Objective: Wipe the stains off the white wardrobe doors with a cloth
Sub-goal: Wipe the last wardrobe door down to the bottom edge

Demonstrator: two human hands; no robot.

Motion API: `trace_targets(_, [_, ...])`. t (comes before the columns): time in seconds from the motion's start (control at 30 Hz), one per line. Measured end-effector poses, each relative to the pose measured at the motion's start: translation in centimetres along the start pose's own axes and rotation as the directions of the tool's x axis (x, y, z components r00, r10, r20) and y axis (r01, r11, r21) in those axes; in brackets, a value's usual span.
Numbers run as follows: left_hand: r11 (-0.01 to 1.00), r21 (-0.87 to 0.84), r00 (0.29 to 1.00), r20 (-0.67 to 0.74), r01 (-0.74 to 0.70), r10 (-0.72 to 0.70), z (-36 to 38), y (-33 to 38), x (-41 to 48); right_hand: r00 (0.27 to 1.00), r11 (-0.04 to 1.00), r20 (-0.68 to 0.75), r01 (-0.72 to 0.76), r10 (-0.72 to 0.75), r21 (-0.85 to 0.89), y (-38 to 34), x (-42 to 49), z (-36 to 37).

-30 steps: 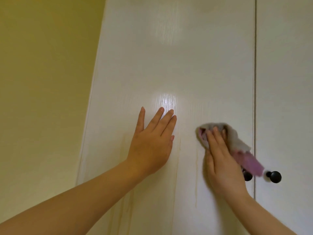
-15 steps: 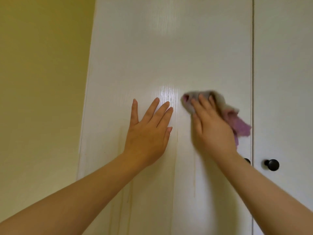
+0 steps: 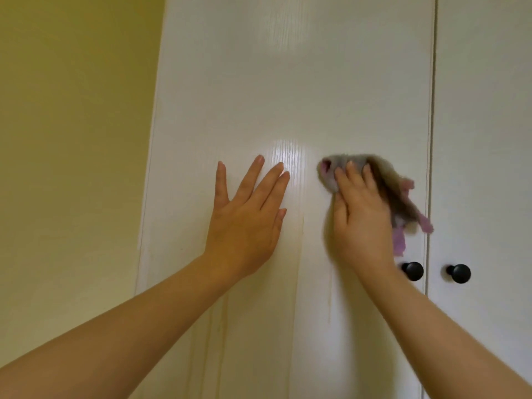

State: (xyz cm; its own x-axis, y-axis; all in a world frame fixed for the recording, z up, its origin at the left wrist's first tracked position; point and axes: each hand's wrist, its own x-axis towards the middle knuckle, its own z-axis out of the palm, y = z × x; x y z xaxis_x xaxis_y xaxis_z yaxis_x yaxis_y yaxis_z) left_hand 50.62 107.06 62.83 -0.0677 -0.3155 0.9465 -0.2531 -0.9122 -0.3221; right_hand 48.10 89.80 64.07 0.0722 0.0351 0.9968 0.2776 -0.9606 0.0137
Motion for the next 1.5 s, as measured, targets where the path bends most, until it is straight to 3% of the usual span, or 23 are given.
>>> trace_targets(0.17, [0.999, -0.015, 0.999, 0.041, -0.033, 0.033, 0.8, 1.6, -1.0, 0.989, 0.988, 0.001, 0.144, -0.145, 0.058, 1.1, -3.2, -0.6])
trace_targets(0.33, [0.999, -0.015, 0.998, -0.049, 0.033, -0.034, 0.7, 1.6, -1.2, 1.0, 0.999, -0.011, -0.009, 0.009, 0.045, -0.2, -0.4, -0.2])
trace_targets(0.47, [0.999, -0.043, 0.997, -0.074, 0.033, -0.036, 0.4, 2.0, -2.4, 0.986, 0.984, 0.065, 0.15, -0.157, 0.095, 0.2, -8.2, -0.4])
trace_targets(0.53, [0.999, -0.024, 0.998, -0.058, 0.033, -0.034, 0.4, 1.7, -2.8, 0.979, 0.977, 0.046, 0.196, -0.2, 0.089, 1.0, -6.9, -1.0])
trace_targets(0.7, [0.998, -0.017, 0.998, 0.009, 0.066, -0.066, 0.1, 1.8, -3.2, 1.0, 1.0, -0.002, 0.008, -0.008, -0.003, 0.0, -2.3, -0.5])
trace_targets(0.83, [0.998, -0.027, 0.997, 0.053, 0.053, -0.051, -0.2, 1.8, -4.5, 0.979, 0.983, 0.104, 0.182, -0.178, -0.032, -0.2, -9.2, -0.3])
trace_targets(0.9, [0.999, -0.021, 0.997, 0.066, 0.047, -0.046, 0.0, 1.6, -4.8, 0.967, 0.97, 0.101, 0.24, -0.236, -0.03, 0.7, -8.2, -0.4])
trace_targets(1.07, [0.996, -0.031, 0.994, 0.077, 0.081, -0.079, 0.3, 2.4, -4.9, 0.998, 0.989, 0.055, 0.051, -0.044, -0.137, -0.1, -4.2, 0.1])
trace_targets(1.2, [0.998, -0.044, 0.993, 0.105, 0.053, -0.048, 0.1, 2.7, -5.5, 0.978, 0.975, 0.114, 0.19, -0.176, -0.119, 0.6, -10.5, -0.4])
trace_targets(1.27, [0.999, -0.037, 0.996, 0.09, 0.032, -0.028, 0.2, 2.2, -5.5, 0.971, 0.971, 0.103, 0.225, -0.216, -0.084, 1.0, -9.4, -0.6])
trace_targets(1.4, [0.999, -0.031, 0.997, 0.06, 0.045, -0.043, 0.5, 1.8, -4.6, 0.998, 0.992, 0.046, 0.053, -0.049, -0.111, 0.1, -4.6, -0.4])
trace_targets(1.5, [0.997, -0.05, 0.997, 0.062, 0.052, -0.049, 0.6, 2.3, -4.9, 0.992, 0.98, 0.071, 0.115, -0.104, -0.161, 0.7, -9.5, 0.0])
